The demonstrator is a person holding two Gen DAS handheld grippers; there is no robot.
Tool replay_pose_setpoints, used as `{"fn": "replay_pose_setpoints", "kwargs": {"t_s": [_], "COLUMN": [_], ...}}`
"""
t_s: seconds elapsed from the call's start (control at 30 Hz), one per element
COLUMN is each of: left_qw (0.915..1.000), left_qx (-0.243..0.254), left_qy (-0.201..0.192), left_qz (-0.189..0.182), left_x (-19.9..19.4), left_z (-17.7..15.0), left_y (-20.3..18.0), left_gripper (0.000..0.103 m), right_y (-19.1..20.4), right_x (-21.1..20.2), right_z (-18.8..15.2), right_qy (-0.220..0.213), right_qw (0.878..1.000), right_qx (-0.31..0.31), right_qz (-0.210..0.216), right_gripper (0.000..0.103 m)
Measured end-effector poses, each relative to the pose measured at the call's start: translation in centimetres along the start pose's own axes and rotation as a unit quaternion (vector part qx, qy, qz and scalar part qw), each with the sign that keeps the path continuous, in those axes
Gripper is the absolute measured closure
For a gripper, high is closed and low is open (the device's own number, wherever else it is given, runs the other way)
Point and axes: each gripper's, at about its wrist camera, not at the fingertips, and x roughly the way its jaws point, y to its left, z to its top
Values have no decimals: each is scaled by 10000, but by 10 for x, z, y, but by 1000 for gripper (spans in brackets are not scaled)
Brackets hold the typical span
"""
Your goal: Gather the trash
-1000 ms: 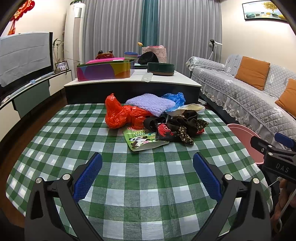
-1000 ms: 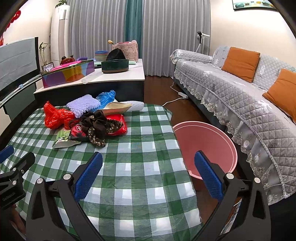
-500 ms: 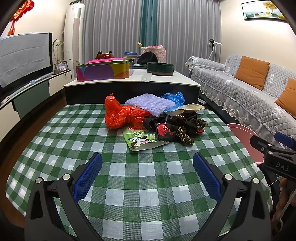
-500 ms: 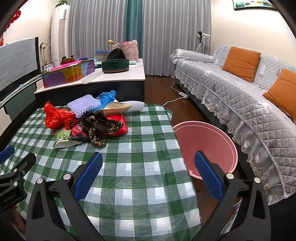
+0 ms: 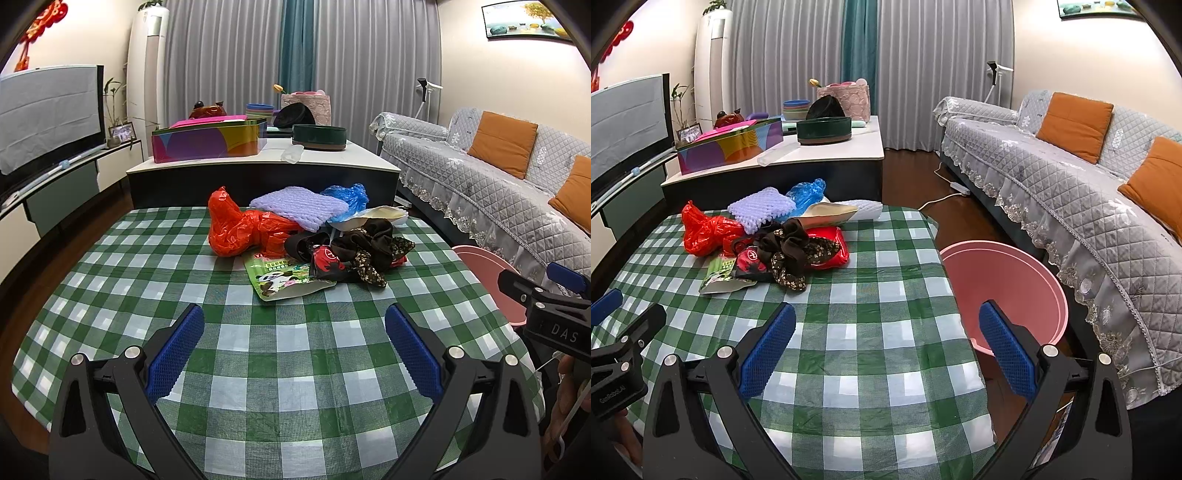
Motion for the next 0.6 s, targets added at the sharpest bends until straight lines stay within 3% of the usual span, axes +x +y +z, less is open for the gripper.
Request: {"fn": "replay_pose_setpoints", "kwargs": {"t_s": [0.6], "left_qw": [10000], "left_qx": [0], "left_qy": [-2], "left_qz": [-3], "left_x": [0], "left_z": [0], "left_y": [0], "left_gripper": [9], "right_y": [11], "right_x": [-3], "right_z": [2], "right_qy": [-31], "right_qw": [9998], "right_qx": [-30], "right_qz": [169], "right_gripper": [7]}}
